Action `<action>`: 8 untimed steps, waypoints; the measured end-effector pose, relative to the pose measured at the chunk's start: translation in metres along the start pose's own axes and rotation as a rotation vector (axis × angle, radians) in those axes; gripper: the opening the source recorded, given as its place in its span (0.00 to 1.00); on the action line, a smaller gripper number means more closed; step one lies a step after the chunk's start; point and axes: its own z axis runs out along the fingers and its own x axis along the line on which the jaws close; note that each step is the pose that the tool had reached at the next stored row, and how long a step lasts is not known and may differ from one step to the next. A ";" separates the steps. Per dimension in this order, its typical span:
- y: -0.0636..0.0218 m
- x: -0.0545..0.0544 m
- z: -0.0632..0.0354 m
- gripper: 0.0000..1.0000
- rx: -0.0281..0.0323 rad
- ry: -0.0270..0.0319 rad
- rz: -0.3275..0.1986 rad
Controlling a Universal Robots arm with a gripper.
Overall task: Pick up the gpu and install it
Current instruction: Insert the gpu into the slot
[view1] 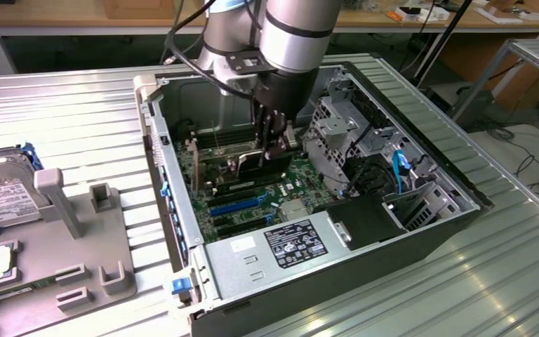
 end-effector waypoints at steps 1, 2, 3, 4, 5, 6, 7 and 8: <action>0.0003 0.001 0.0042 0.27 0.0000 0.0001 0.000; 0.0005 0.001 0.0073 0.27 0.0000 0.0000 0.000; 0.0008 0.002 0.0104 0.27 0.0000 0.0001 0.000; 0.0009 0.002 0.0124 0.27 0.0000 0.0001 0.000; 0.0011 0.003 0.0143 0.27 0.0000 0.0001 0.000; 0.0013 0.003 0.0173 0.27 0.0000 0.0000 0.000; 0.0017 0.004 0.0215 0.27 -0.0001 0.0002 0.000; 0.0020 0.006 0.0239 0.27 -0.0002 0.0007 0.000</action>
